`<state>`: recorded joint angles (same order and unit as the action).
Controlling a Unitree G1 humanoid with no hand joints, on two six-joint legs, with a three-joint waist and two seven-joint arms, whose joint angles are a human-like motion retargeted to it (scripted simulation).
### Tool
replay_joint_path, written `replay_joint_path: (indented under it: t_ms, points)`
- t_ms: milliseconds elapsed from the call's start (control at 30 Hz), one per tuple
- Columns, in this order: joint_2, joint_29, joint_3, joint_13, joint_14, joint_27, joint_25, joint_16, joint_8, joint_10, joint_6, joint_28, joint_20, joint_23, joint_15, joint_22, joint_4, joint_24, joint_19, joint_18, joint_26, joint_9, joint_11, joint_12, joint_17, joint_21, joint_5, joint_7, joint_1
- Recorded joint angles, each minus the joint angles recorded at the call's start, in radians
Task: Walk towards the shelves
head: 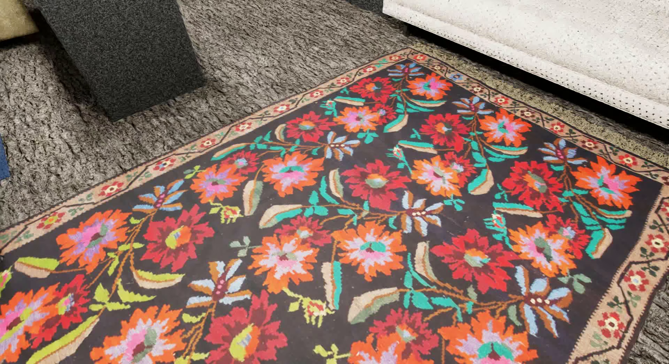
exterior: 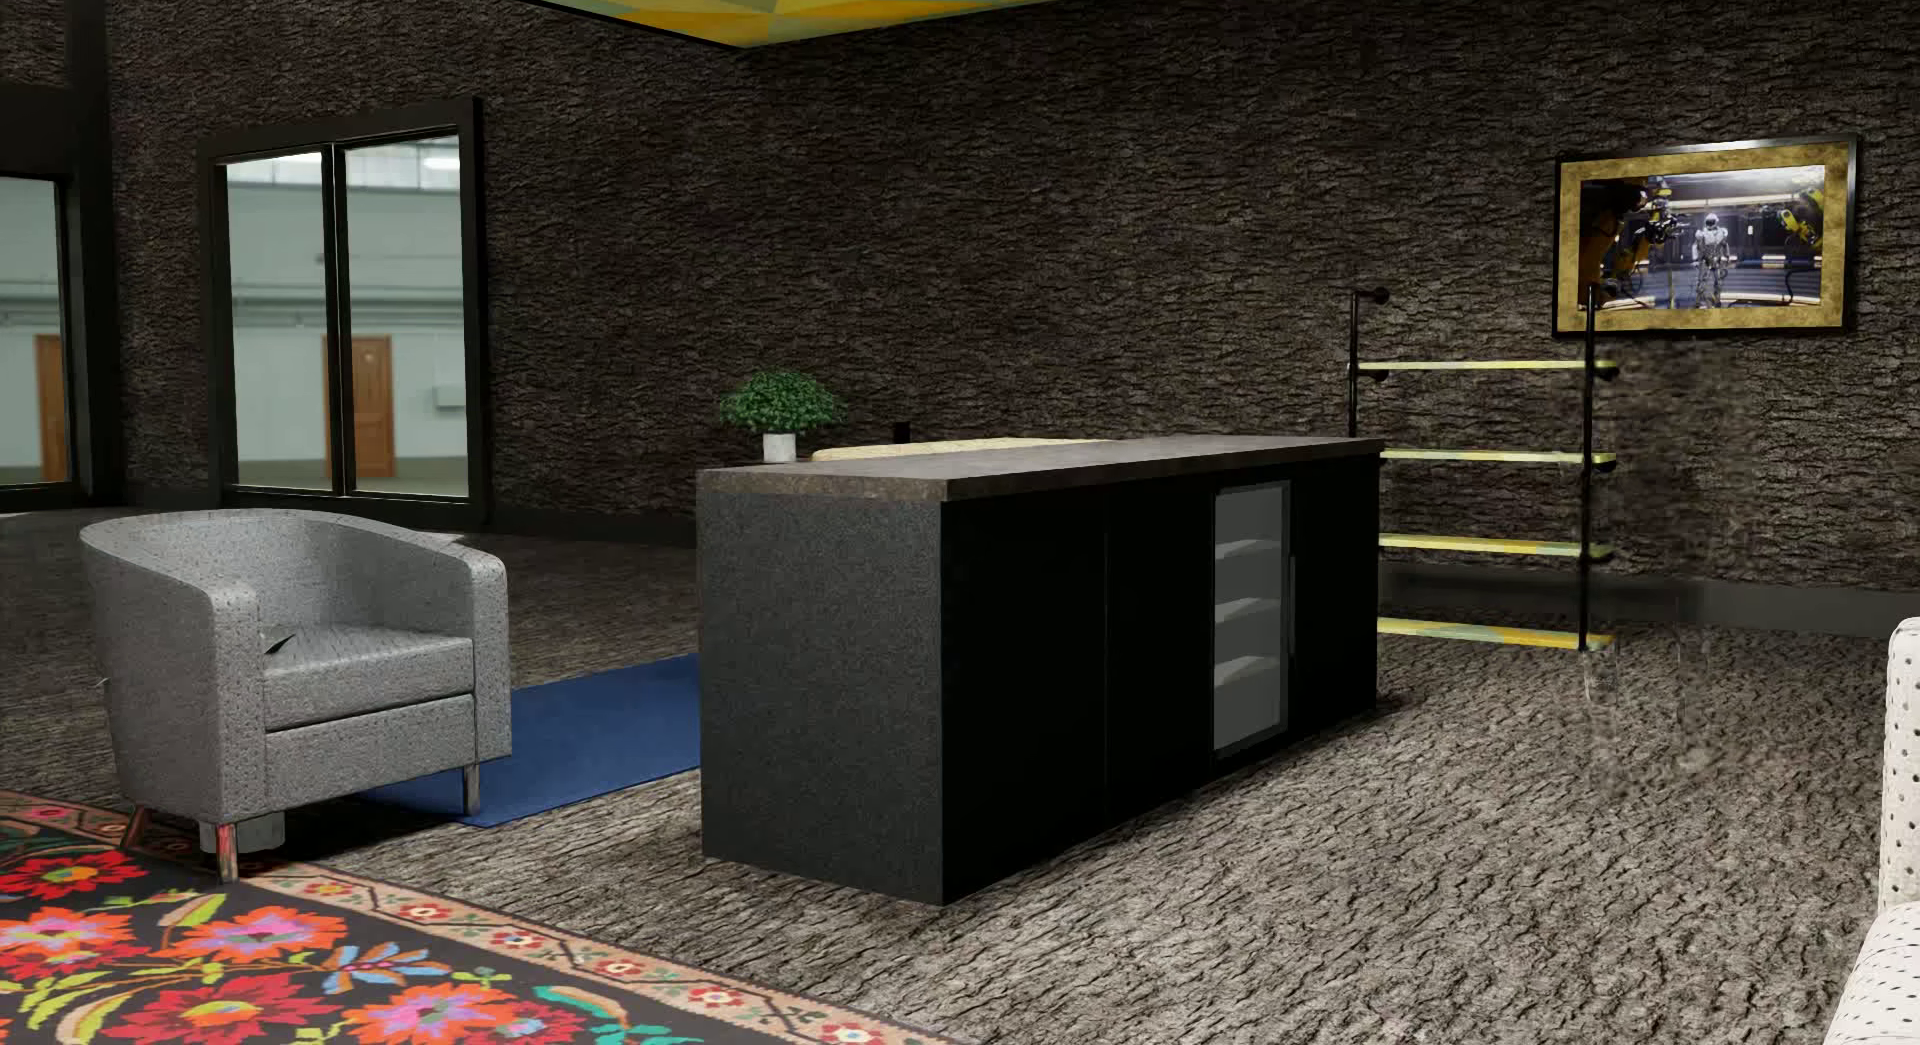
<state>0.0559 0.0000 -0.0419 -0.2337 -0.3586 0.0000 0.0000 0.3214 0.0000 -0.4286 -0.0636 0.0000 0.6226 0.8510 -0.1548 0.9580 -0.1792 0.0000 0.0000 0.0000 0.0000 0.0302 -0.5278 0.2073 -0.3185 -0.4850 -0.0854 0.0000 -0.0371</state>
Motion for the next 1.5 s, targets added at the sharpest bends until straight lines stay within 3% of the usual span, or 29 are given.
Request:
replay_joint_path:
  t_ms: [300, 333, 433, 467, 500, 600, 700, 767, 800, 833, 867, 900, 933, 967, 1000, 1033, 1100, 1167, 1233, 1267, 1333, 1367, 1433, 1467, 1500]
  points:
    - [-0.012, 0.0, 0.033, 0.041, 0.115, 0.0, 0.0, -0.021, 0.0, -0.006, -0.006, 0.0, -0.038, -0.024, -0.056, -0.088, -0.012, 0.0, 0.0, 0.0, 0.0, -0.011, 0.017, -0.039, 0.017, 0.025, 0.006, 0.0, -0.047]
    - [-0.001, 0.0, 0.007, 0.028, 0.13, 0.0, 0.0, -0.018, 0.0, -0.01, -0.009, 0.0, -0.001, -0.02, -0.075, -0.097, -0.023, 0.0, 0.0, 0.0, 0.0, -0.014, -0.002, -0.035, 0.015, 0.019, 0.004, 0.0, -0.047]
    - [0.131, 0.0, -0.012, -0.007, 0.086, 0.0, 0.0, -0.002, 0.0, -0.009, -0.019, 0.0, 0.041, 0.003, -0.112, -0.083, -0.043, 0.0, 0.0, 0.0, 0.0, -0.065, -0.243, -0.043, 0.008, 0.029, -0.012, 0.0, 0.024]
    - [0.189, 0.0, -0.022, -0.013, 0.068, 0.0, 0.0, 0.032, 0.0, -0.008, -0.021, 0.0, 0.026, 0.003, -0.123, -0.166, -0.041, 0.0, 0.0, 0.0, 0.0, -0.087, -0.341, -0.029, 0.011, 0.017, -0.003, 0.0, 0.049]
    - [0.244, 0.0, -0.066, -0.031, 0.044, 0.0, 0.0, 0.042, 0.0, -0.002, -0.01, 0.0, 0.049, 0.008, -0.129, -0.163, -0.022, 0.0, 0.0, 0.0, 0.0, -0.083, -0.415, -0.041, 0.01, 0.011, -0.003, 0.0, 0.067]
    - [0.387, 0.0, -0.159, -0.065, -0.017, 0.0, 0.0, 0.023, 0.0, 0.017, 0.03, 0.0, 0.011, 0.03, -0.071, -0.131, 0.014, 0.0, 0.0, 0.0, 0.0, -0.096, -0.334, -0.098, -0.012, 0.001, -0.005, 0.0, 0.118]
    - [0.479, 0.0, -0.177, -0.086, -0.135, 0.0, 0.0, 0.023, 0.0, 0.034, 0.028, 0.0, 0.002, 0.101, 0.028, -0.135, 0.018, 0.0, 0.0, 0.0, 0.0, -0.122, -0.206, -0.137, -0.013, 0.007, -0.02, 0.0, 0.256]
    - [0.515, 0.0, -0.2, -0.091, -0.169, 0.0, 0.0, 0.023, 0.0, 0.038, 0.029, 0.0, 0.005, 0.14, 0.038, -0.111, 0.023, 0.0, 0.0, 0.0, 0.0, -0.132, -0.143, -0.162, -0.013, 0.018, -0.017, 0.0, 0.332]
    - [0.526, 0.0, -0.234, -0.088, -0.152, 0.0, 0.0, 0.02, 0.0, 0.058, 0.029, 0.0, 0.018, 0.148, 0.025, -0.086, 0.018, 0.0, 0.0, 0.0, 0.0, -0.128, -0.171, -0.169, -0.016, 0.013, -0.048, 0.0, 0.365]
    - [0.542, 0.0, -0.249, -0.089, -0.133, 0.0, 0.0, 0.044, 0.0, 0.05, 0.039, 0.0, 0.075, 0.157, 0.028, -0.127, 0.042, 0.0, 0.0, 0.0, 0.0, -0.119, -0.199, -0.153, -0.017, 0.002, -0.02, 0.0, 0.387]
    - [0.58, 0.0, -0.279, -0.09, -0.083, 0.0, 0.0, 0.013, 0.0, 0.022, 0.051, 0.0, 0.005, 0.169, -0.003, -0.076, 0.071, 0.0, 0.0, 0.0, 0.0, -0.103, -0.278, -0.135, -0.012, 0.01, -0.01, 0.0, 0.371]
    - [0.551, 0.0, -0.289, -0.104, -0.002, 0.0, 0.0, 0.014, 0.0, -0.022, 0.072, 0.0, 0.078, 0.147, -0.037, -0.059, 0.091, 0.0, 0.0, 0.0, 0.0, -0.105, -0.333, -0.126, -0.03, 0.003, 0.002, 0.0, 0.388]
    - [0.521, 0.0, -0.286, -0.084, 0.167, 0.0, 0.0, 0.017, 0.0, -0.107, 0.073, 0.0, 0.076, 0.179, -0.074, -0.065, 0.106, 0.0, 0.0, 0.0, 0.0, -0.099, -0.368, -0.09, -0.019, -0.021, 0.02, 0.0, 0.37]
    - [0.493, 0.0, -0.268, -0.085, 0.35, 0.0, 0.0, 0.022, 0.0, -0.281, 0.056, 0.0, 0.089, 0.184, -0.116, -0.052, 0.104, 0.0, 0.0, 0.0, 0.0, -0.072, -0.381, -0.064, -0.013, -0.02, 0.01, 0.0, 0.276]
    - [0.409, 0.0, -0.259, -0.075, 0.465, 0.0, 0.0, 0.011, 0.0, -0.502, 0.066, 0.0, 0.099, 0.162, -0.153, -0.044, 0.139, 0.0, 0.0, 0.0, 0.0, -0.111, -0.371, -0.055, -0.015, 0.005, 0.049, 0.0, 0.187]
    - [0.352, 0.0, -0.183, -0.062, 0.463, 0.0, 0.0, 0.017, 0.0, -0.729, 0.07, 0.0, 0.071, 0.137, -0.181, -0.07, 0.149, 0.0, 0.0, 0.0, 0.0, -0.129, -0.349, -0.029, 0.0, 0.009, 0.09, 0.0, 0.071]
    - [0.175, 0.0, -0.082, -0.042, 0.422, 0.0, 0.0, 0.019, 0.0, -0.923, 0.031, 0.0, 0.086, 0.087, -0.203, -0.042, 0.108, 0.0, 0.0, 0.0, 0.0, -0.138, -0.254, 0.004, -0.009, -0.004, 0.076, 0.0, -0.131]
    - [-0.009, 0.0, 0.061, -0.021, 0.517, 0.0, 0.0, 0.022, 0.0, -0.699, 0.003, 0.0, 0.002, 0.023, -0.187, -0.085, 0.088, 0.0, 0.0, 0.0, 0.0, -0.157, -0.121, 0.057, -0.004, 0.015, 0.076, 0.0, -0.278]
    - [-0.16, 0.0, 0.135, 0.018, 0.614, 0.0, 0.0, 0.044, 0.0, -0.312, -0.007, 0.0, 0.047, -0.042, -0.181, -0.089, 0.068, 0.0, 0.0, 0.0, 0.0, -0.154, -0.01, 0.079, -0.036, 0.011, 0.065, 0.0, -0.378]
    - [-0.227, 0.0, 0.17, 0.036, 0.498, 0.0, 0.0, 0.04, 0.0, -0.134, -0.007, 0.0, 0.029, -0.07, -0.197, -0.087, 0.067, 0.0, 0.0, 0.0, 0.0, -0.148, 0.03, 0.087, -0.048, 0.019, 0.065, 0.0, -0.409]
    - [-0.314, 0.0, 0.201, 0.081, 0.07, 0.0, 0.0, 0.04, 0.0, -0.011, -0.007, 0.0, 0.046, -0.096, -0.239, -0.077, 0.075, 0.0, 0.0, 0.0, 0.0, -0.12, 0.041, 0.107, -0.068, 0.028, 0.055, 0.0, -0.459]
    - [-0.346, 0.0, 0.24, 0.09, 0.119, 0.0, 0.0, 0.045, 0.0, -0.003, -0.008, 0.0, 0.064, -0.09, -0.248, -0.081, 0.081, 0.0, 0.0, 0.0, 0.0, -0.129, 0.03, 0.11, -0.066, 0.048, 0.055, 0.0, -0.469]
    - [-0.367, 0.0, 0.266, 0.074, 0.592, 0.0, 0.0, 0.043, 0.0, -0.146, -0.047, 0.0, 0.072, -0.065, -0.119, -0.065, 0.055, 0.0, 0.0, 0.0, 0.0, -0.111, -0.042, 0.116, -0.044, 0.09, 0.016, 0.0, -0.557]
    - [-0.36, 0.0, 0.245, 0.055, 0.642, 0.0, 0.0, 0.044, 0.0, -0.221, -0.071, 0.0, 0.085, -0.036, 0.07, -0.041, 0.024, 0.0, 0.0, 0.0, 0.0, -0.121, -0.173, 0.11, -0.025, 0.083, -0.016, 0.0, -0.529]
    - [-0.268, 0.0, 0.211, 0.033, 0.634, 0.0, 0.0, 0.039, 0.0, -0.256, -0.072, 0.0, 0.097, -0.003, 0.272, -0.019, -0.007, 0.0, 0.0, 0.0, 0.0, -0.109, -0.37, 0.095, -0.019, 0.071, -0.029, 0.0, -0.494]
